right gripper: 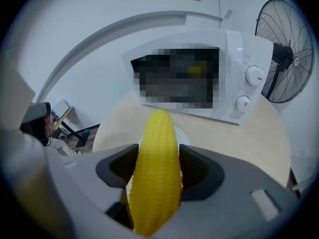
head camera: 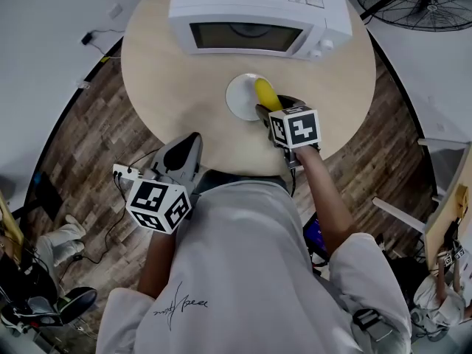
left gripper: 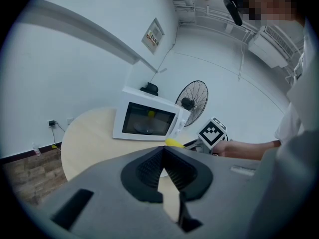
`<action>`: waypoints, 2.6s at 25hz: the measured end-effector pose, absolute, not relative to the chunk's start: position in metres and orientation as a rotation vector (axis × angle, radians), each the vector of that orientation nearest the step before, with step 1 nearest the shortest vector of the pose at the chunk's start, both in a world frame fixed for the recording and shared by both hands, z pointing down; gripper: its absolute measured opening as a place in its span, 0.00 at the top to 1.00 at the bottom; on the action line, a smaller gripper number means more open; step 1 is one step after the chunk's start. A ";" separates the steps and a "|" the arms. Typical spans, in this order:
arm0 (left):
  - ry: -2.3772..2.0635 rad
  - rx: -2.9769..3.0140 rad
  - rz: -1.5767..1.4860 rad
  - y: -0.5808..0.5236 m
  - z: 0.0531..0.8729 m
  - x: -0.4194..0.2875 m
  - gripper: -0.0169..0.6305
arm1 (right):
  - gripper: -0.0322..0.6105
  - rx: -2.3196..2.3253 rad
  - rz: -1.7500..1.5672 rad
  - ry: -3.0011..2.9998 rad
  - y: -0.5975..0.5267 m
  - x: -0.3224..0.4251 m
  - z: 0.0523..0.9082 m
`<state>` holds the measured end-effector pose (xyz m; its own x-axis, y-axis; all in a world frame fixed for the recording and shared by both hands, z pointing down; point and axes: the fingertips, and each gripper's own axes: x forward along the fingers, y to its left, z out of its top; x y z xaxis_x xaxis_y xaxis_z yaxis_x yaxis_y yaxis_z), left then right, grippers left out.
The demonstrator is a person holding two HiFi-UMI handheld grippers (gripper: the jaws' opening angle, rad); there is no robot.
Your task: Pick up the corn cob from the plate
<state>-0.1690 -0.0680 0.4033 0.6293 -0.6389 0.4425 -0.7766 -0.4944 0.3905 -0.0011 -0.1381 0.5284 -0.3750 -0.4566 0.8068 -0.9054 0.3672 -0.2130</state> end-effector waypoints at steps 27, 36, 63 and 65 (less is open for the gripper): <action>-1.078 2.322 0.307 -0.073 0.393 -0.164 0.98 | 0.53 1.294 0.958 -2.082 -0.120 0.023 0.472; -1.102 2.297 0.293 -0.079 0.395 -0.174 0.98 | 0.53 1.334 0.947 -2.103 -0.119 0.024 0.455; -1.150 2.289 0.269 -0.094 0.389 -0.192 0.98 | 0.53 1.572 0.907 -2.110 -0.093 0.047 0.417; -1.157 2.285 0.264 -0.095 0.388 -0.195 0.98 | 0.53 1.589 0.913 -2.110 -0.090 0.048 0.417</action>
